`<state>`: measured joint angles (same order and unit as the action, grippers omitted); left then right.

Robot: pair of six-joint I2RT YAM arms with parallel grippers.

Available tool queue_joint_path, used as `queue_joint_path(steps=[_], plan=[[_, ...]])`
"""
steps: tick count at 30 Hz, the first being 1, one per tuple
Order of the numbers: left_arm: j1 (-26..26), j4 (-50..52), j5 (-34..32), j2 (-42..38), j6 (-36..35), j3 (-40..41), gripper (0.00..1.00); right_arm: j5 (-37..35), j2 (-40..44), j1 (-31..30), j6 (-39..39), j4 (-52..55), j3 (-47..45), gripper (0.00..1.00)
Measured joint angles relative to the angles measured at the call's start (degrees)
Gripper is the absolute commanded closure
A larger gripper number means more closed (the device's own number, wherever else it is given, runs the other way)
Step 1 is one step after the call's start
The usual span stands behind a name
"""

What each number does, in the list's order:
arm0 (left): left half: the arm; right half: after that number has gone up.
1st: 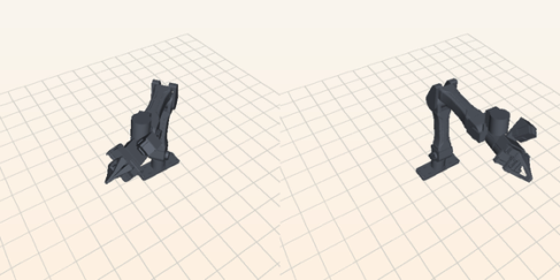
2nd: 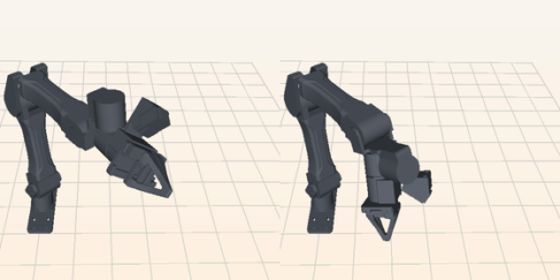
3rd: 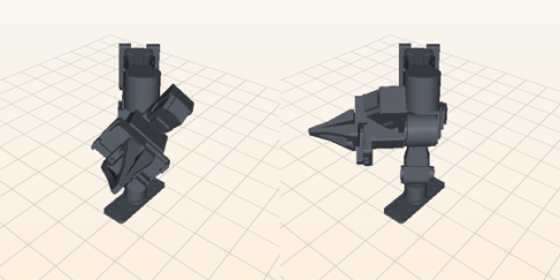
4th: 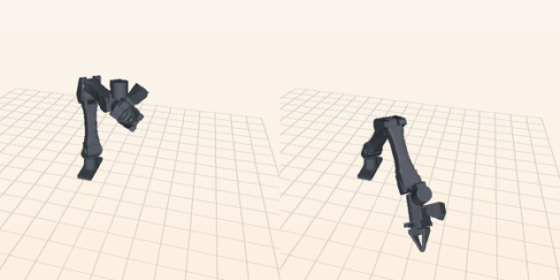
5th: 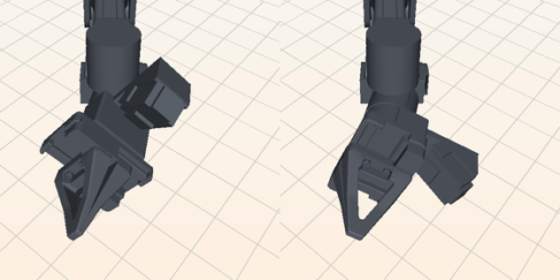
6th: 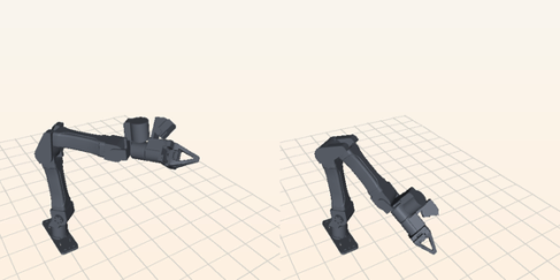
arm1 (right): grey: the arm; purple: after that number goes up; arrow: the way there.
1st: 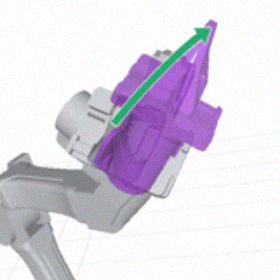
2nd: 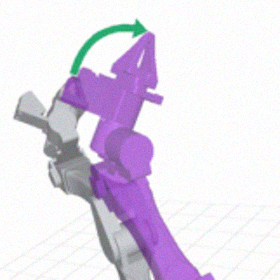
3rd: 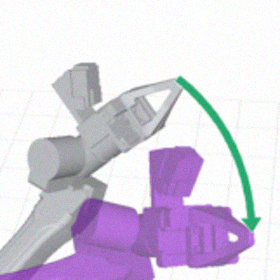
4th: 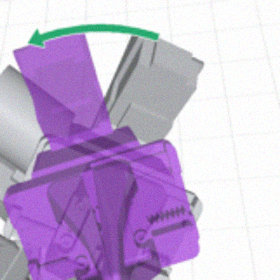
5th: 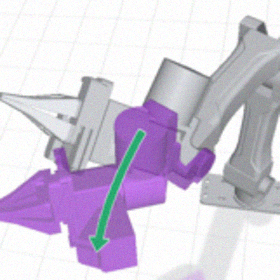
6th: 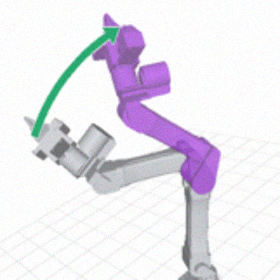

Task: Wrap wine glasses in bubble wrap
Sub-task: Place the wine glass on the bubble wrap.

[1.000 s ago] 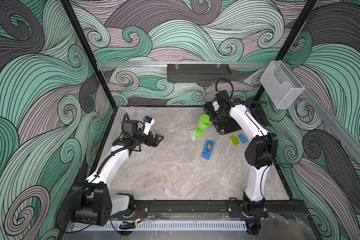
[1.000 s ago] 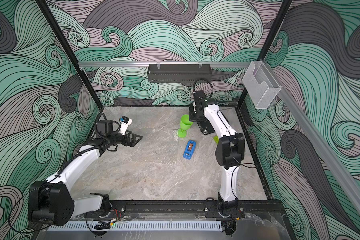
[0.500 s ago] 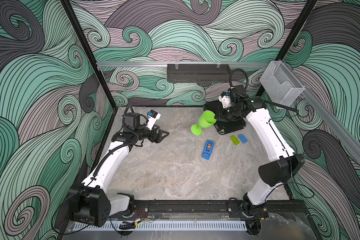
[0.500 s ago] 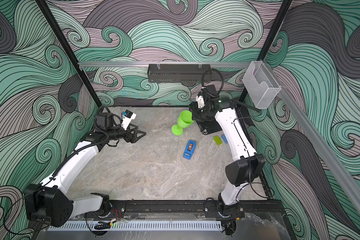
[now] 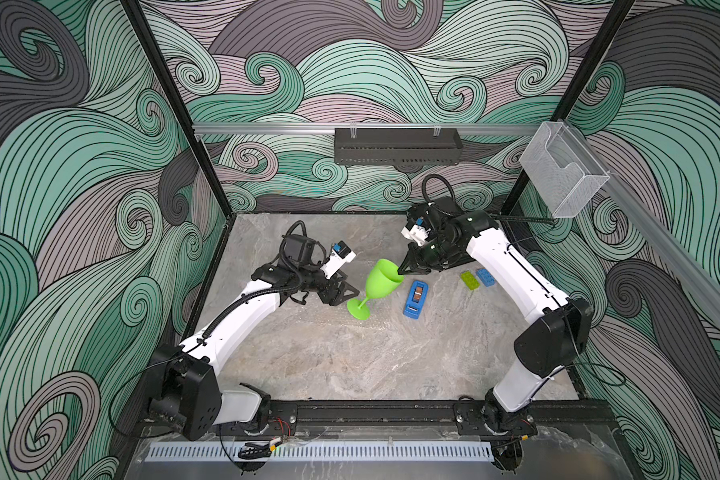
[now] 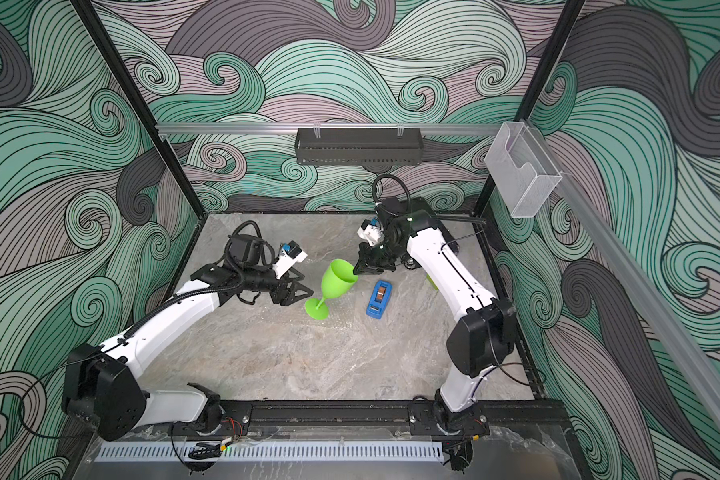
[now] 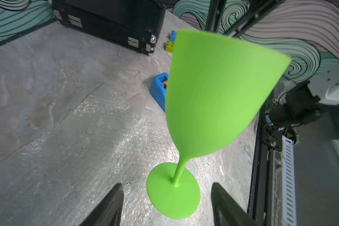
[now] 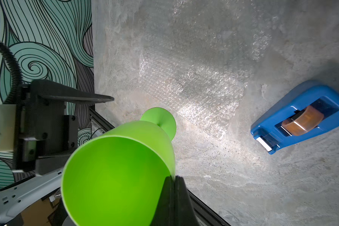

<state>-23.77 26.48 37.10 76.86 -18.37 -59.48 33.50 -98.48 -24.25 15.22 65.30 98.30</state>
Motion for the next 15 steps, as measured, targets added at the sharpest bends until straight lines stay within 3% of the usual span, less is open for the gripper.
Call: queue_joint_path(steps=[3, 9, 15], plan=[[-1.42, 0.15, -0.79, 0.57, -1.03, 1.55, 0.5, 1.53, 0.02, -0.7, 0.31, -0.63, -0.22, 1.0], [-3.21, -0.17, -2.03, 0.87, -2.23, 3.26, 0.61, 3.28, 0.02, -1.29, 0.76, -1.92, -0.44, 1.0], [-3.93, -0.63, -2.67, 1.55, -2.23, 3.48, 0.88, 4.48, 0.02, -1.25, 1.6, -2.8, -0.96, 1.0]])
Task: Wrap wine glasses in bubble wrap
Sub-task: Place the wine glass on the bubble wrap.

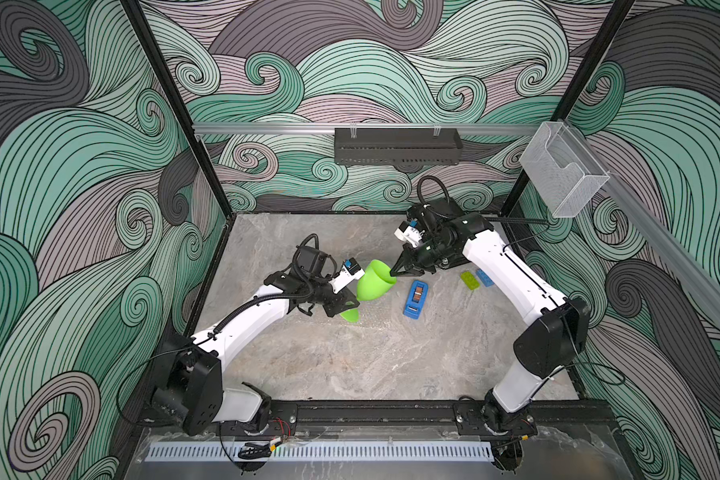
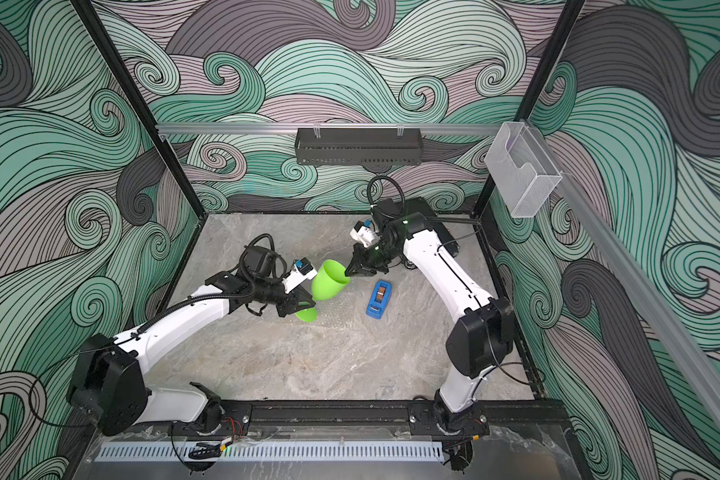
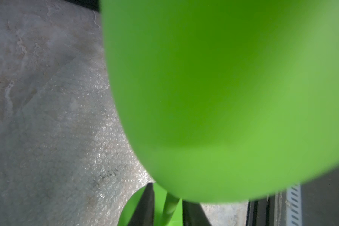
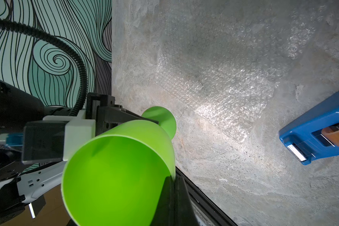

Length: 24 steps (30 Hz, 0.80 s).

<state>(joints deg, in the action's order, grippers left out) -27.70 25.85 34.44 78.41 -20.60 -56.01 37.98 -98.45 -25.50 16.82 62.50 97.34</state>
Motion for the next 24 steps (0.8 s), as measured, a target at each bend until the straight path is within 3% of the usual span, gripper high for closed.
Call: queue_joint_path(steps=[3, 14, 16, 18, 20, 24], plan=[[-0.37, -0.04, 0.04, 0.13, -0.37, 0.0, 1.0, -0.07, 0.0, 0.2, 0.39, -0.5, -0.13, 1.0], [-0.94, -0.5, 1.84, 0.13, 1.92, 0.87, 1.0, 0.66, 0.0, 0.63, 1.73, -1.79, -1.22, 1.0], [-0.94, -0.48, 2.14, 0.13, 2.97, 1.14, 1.0, 0.74, 0.0, 0.66, 1.92, -2.14, -1.64, 0.9], [-0.94, -0.57, 2.47, 0.09, 4.79, 1.31, 1.0, 1.05, 0.0, 0.66, 2.19, -2.54, -1.97, 0.7], [-0.96, -1.03, 2.6, -0.07, 7.34, 1.7, 1.0, 1.66, 0.04, 0.59, 2.1, -2.69, -2.1, 0.57], [-0.13, -2.12, 2.84, -1.84, 13.79, 3.91, 1.0, 1.84, 2.12, 0.59, 3.23, -3.87, -3.08, 0.46]])
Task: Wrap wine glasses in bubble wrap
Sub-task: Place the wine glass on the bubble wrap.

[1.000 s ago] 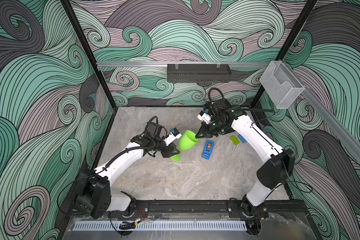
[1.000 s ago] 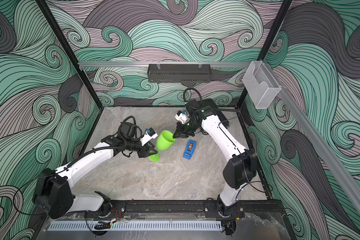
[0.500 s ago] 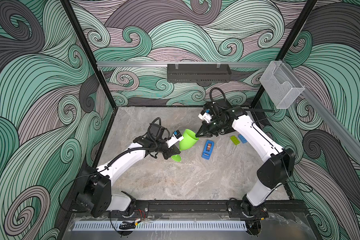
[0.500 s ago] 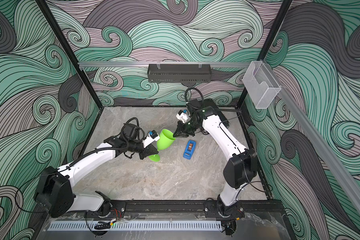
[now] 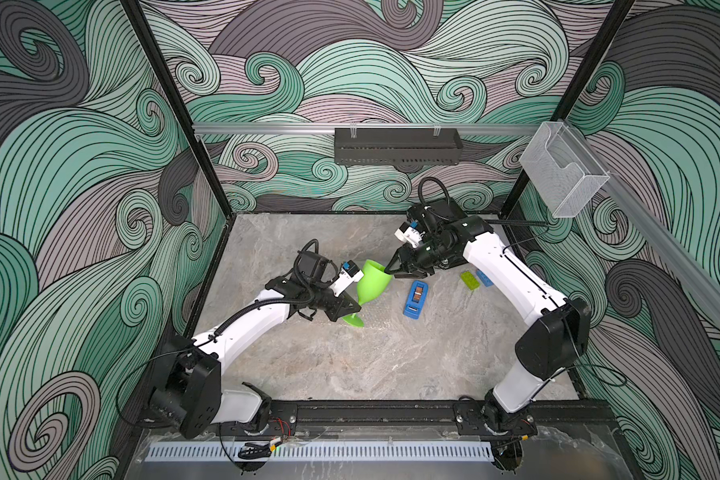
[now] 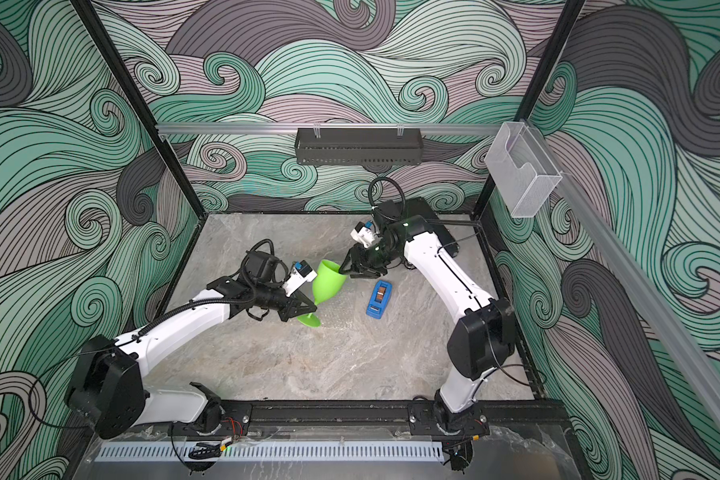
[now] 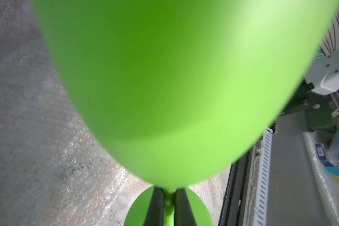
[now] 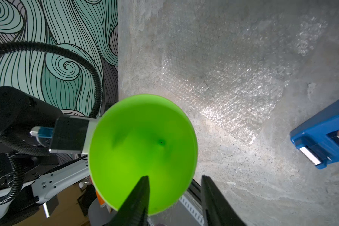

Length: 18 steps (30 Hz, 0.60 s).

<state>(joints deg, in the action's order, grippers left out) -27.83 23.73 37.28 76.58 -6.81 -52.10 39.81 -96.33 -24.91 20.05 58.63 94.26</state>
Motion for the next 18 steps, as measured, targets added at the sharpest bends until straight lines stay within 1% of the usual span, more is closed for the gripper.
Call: queue_joint_path(steps=[3, 7, 9, 11, 15, 18], plan=[[1.68, -0.72, 0.07, -0.98, 6.29, 1.05, 1.0, -0.98, 4.17, 0.72, 1.11, -0.98, -2.27, 0.46], [3.26, -2.73, -0.7, -0.98, 16.55, 1.09, 1.0, -4.87, 11.21, 1.38, 2.67, -2.51, -7.06, 0.46], [3.34, -4.17, -0.37, 0.09, 21.92, 0.9, 1.0, -7.08, 14.38, 1.4, 4.07, -4.48, -10.99, 0.46], [3.34, -5.84, 0.59, 2.78, 26.69, 0.39, 1.0, -8.72, 16.26, 1.4, 6.08, -7.3, -15.34, 0.47], [3.32, -7.98, 2.14, 11.39, 34.56, -0.79, 1.0, -11.47, 15.65, 1.36, 10.43, -13.38, -22.82, 0.47], [3.3, -7.78, 2.67, 16.06, 37.73, -0.94, 1.0, -13.25, 12.35, 1.36, 12.09, -15.91, -24.0, 0.47]])
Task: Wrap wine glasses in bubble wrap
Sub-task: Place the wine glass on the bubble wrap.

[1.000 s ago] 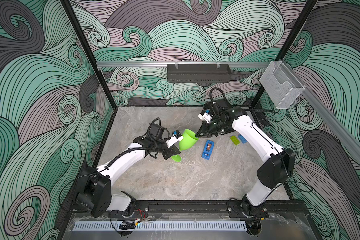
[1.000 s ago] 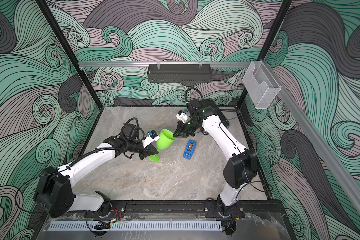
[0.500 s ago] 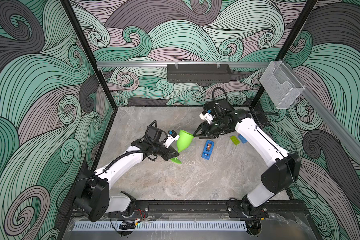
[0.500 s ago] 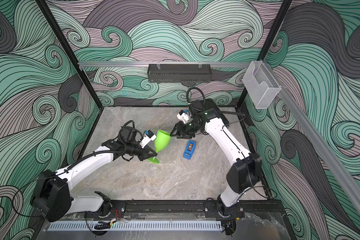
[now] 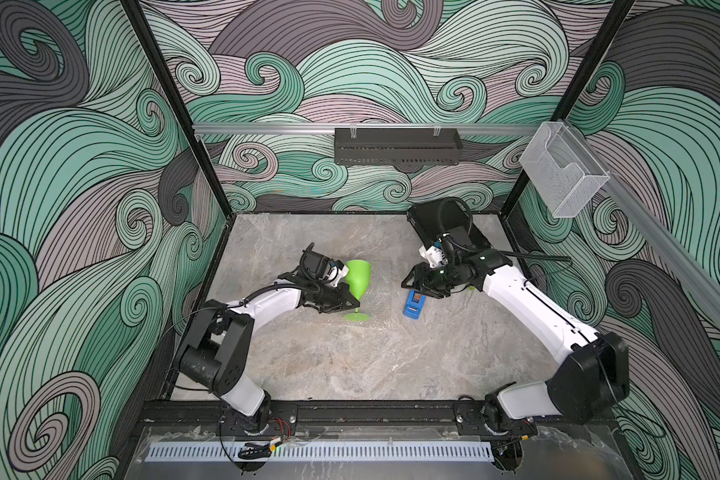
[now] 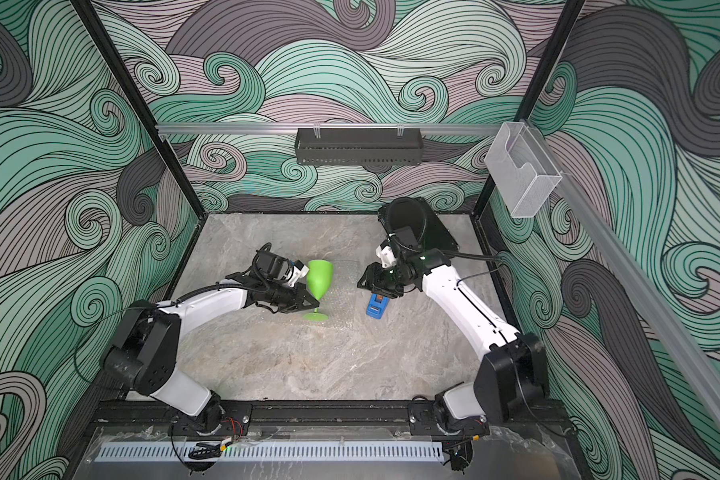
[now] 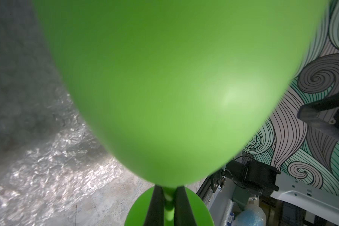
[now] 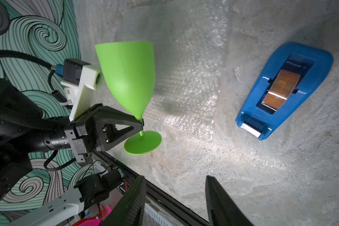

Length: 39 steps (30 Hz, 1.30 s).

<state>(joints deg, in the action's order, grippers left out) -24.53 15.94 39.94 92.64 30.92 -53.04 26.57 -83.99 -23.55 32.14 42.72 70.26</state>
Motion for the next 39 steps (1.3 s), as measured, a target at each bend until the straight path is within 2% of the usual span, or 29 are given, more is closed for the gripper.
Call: queue_joint_path(steps=[6, 12, 25, 39], plan=[[-0.57, -0.11, 1.18, 3.82, 3.34, -0.48, 1.0, -1.73, -7.65, -0.52, 0.92, -3.56, 1.42, 0.48], [-0.76, -0.09, 1.66, 5.81, 4.26, -1.97, 1.0, -2.58, -10.86, -1.25, 1.33, -5.31, 2.32, 0.48], [-0.79, 2.23, 0.46, 8.07, 1.36, -4.7, 1.0, -3.58, -20.5, -2.73, 1.33, -6.32, 7.04, 0.48], [-1.14, 4.0, -0.5, 11.32, -0.07, -6.21, 1.0, -4.35, -24.74, -3.56, 1.84, -7.21, 8.79, 0.48]])
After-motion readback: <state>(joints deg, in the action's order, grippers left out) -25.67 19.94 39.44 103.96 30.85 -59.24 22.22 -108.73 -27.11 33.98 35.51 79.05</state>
